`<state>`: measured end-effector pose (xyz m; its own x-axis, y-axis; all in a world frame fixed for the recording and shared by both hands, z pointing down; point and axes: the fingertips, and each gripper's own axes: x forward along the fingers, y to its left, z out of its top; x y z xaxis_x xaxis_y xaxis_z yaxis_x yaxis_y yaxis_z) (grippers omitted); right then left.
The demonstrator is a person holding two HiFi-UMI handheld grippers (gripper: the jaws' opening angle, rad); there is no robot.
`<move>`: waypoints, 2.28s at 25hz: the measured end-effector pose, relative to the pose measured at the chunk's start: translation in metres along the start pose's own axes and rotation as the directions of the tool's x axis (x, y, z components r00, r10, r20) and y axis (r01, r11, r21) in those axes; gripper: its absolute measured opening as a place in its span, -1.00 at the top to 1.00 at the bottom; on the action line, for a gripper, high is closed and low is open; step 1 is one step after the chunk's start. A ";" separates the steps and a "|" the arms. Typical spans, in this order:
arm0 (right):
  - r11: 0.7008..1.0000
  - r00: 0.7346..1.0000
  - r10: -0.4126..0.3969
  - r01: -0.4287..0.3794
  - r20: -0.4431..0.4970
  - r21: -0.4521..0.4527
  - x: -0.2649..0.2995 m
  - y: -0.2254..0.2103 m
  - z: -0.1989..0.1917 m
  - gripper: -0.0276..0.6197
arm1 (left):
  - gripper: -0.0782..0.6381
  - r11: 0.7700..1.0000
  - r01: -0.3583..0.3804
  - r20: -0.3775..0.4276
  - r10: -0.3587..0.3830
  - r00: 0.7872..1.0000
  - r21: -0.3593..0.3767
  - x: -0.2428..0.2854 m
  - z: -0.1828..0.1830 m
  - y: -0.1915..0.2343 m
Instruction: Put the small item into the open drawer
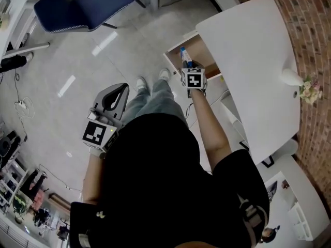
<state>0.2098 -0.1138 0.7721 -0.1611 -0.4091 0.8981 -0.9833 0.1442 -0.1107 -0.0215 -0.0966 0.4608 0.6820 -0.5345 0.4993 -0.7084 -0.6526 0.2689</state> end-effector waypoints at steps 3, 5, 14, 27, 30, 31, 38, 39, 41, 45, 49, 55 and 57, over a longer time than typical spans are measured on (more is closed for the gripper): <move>1.000 0.998 0.001 -0.001 -0.057 -0.012 0.023 -0.007 -0.010 0.64 | 0.77 1.000 -0.024 -0.012 0.024 1.000 -0.020 0.000 -0.007 0.000; 1.000 0.996 0.002 -0.004 -0.086 -0.028 0.035 -0.010 -0.016 0.64 | 0.77 0.999 -0.041 -0.019 0.041 0.999 -0.033 -0.001 -0.011 0.000; 0.999 0.986 0.000 -0.007 -0.165 -0.044 0.079 -0.015 -0.029 0.63 | 0.77 0.990 -0.113 -0.040 0.110 0.993 -0.090 -0.013 -0.025 0.008; 0.998 0.982 0.021 -0.033 -0.187 -0.061 0.099 0.001 -0.018 0.40 | 0.77 0.981 -0.153 -0.034 0.150 0.988 -0.116 -0.026 -0.030 0.017; 0.998 0.982 0.021 -0.033 -0.186 -0.060 0.095 0.004 -0.016 0.38 | 0.77 0.982 -0.149 -0.022 0.147 0.989 -0.116 -0.027 -0.028 0.018; 0.997 0.983 0.022 -0.035 -0.184 -0.064 0.093 0.006 -0.014 0.38 | 0.77 0.983 -0.146 -0.018 0.145 0.989 -0.115 -0.028 -0.028 0.019; 0.998 0.990 0.023 -0.031 -0.138 -0.054 0.059 0.018 0.004 0.41 | 0.77 0.986 -0.122 0.028 0.126 0.992 -0.118 -0.031 -0.020 0.024; 0.998 0.992 0.027 -0.034 -0.124 -0.055 0.052 0.020 0.009 0.44 | 0.77 0.986 -0.117 0.038 0.123 0.992 -0.119 -0.031 -0.019 0.025; 0.998 0.995 0.035 -0.040 -0.089 -0.047 0.036 0.025 0.019 0.49 | 0.77 0.987 -0.108 0.061 0.116 0.991 -0.120 -0.031 -0.014 0.026; 0.998 0.999 0.049 -0.049 0.002 -0.041 0.001 0.037 0.044 0.70 | 0.77 0.990 -0.091 0.108 0.103 0.989 -0.108 -0.032 -0.004 0.029; 0.996 0.993 0.070 -0.064 0.096 -0.066 -0.040 0.055 0.072 0.82 | 0.77 0.993 -0.083 0.139 0.094 0.986 -0.085 -0.035 0.004 0.033; 0.987 0.959 0.120 -0.088 0.258 -0.132 -0.106 0.088 0.123 0.88 | 0.77 0.995 -0.070 0.197 0.082 0.977 -0.064 -0.041 0.018 0.043; 0.983 0.938 0.146 -0.102 0.314 -0.154 -0.131 0.100 0.139 0.88 | 0.77 0.997 -0.070 0.221 0.078 0.972 -0.046 -0.045 0.024 0.047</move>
<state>0.1212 -0.1710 0.5838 -0.3215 -0.6455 0.6928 -0.9371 0.3222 -0.1347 -0.0808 -0.1159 0.4315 0.6479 -0.6893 0.3242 -0.7617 -0.5886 0.2707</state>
